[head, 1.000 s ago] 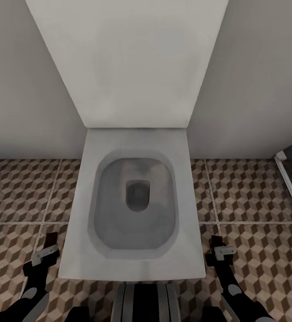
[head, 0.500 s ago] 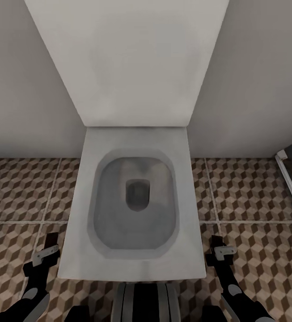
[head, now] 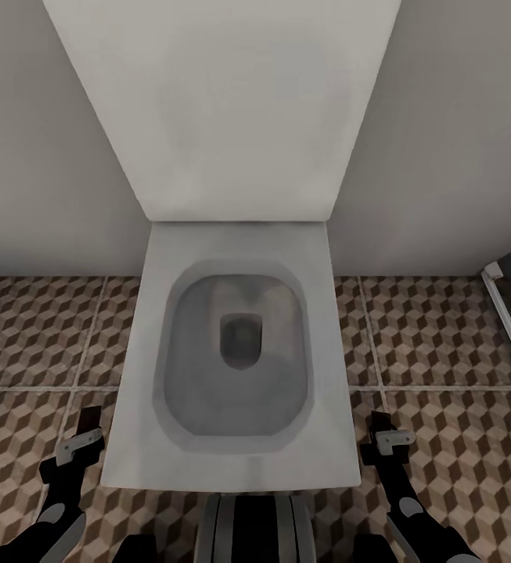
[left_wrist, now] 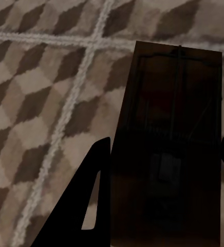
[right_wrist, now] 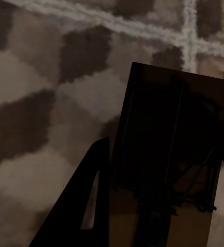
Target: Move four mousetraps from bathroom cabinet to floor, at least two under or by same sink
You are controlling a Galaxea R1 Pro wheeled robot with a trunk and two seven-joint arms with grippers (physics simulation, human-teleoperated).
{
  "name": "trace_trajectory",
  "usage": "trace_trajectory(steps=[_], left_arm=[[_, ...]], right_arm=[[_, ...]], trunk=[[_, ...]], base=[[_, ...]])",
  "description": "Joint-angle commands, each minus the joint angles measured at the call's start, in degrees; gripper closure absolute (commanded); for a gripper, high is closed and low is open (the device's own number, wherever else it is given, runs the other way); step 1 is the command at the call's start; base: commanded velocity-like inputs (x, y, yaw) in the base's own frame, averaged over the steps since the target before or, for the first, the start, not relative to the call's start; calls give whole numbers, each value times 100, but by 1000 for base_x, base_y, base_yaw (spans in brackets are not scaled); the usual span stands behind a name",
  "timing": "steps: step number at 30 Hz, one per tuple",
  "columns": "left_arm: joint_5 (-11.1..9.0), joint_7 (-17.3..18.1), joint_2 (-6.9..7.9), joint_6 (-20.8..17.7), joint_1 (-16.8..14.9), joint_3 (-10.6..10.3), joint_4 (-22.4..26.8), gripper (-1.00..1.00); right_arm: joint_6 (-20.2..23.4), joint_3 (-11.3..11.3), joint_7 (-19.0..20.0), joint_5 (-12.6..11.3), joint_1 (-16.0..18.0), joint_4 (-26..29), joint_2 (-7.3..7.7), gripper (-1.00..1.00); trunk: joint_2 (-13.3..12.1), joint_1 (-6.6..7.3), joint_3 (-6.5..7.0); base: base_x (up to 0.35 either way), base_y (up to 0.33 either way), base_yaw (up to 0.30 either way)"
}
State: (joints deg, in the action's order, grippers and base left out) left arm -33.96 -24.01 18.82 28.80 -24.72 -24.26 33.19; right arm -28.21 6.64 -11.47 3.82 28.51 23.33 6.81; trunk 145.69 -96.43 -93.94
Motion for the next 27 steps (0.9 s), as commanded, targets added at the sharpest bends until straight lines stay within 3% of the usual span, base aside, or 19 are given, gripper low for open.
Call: trace_trajectory(steps=[1,8,27], left_arm=[[-16,-69,11,15,-2,-49,4,100],[-14,-83,1,5,-3,-45,4,100],[-15,-75,31,11,-6,-38,10,100]], right_arm=[[-5,30,-39,30,4,-4,4,100],[-9,30,-39,24,5,-4,4,100],[-9,25,-39,23,2,-4,4,100]], trunk=[[1,1,-3],[5,-7,-69],[5,-7,-69]], base=[[0,0,0],[0,0,0],[0,0,0]])
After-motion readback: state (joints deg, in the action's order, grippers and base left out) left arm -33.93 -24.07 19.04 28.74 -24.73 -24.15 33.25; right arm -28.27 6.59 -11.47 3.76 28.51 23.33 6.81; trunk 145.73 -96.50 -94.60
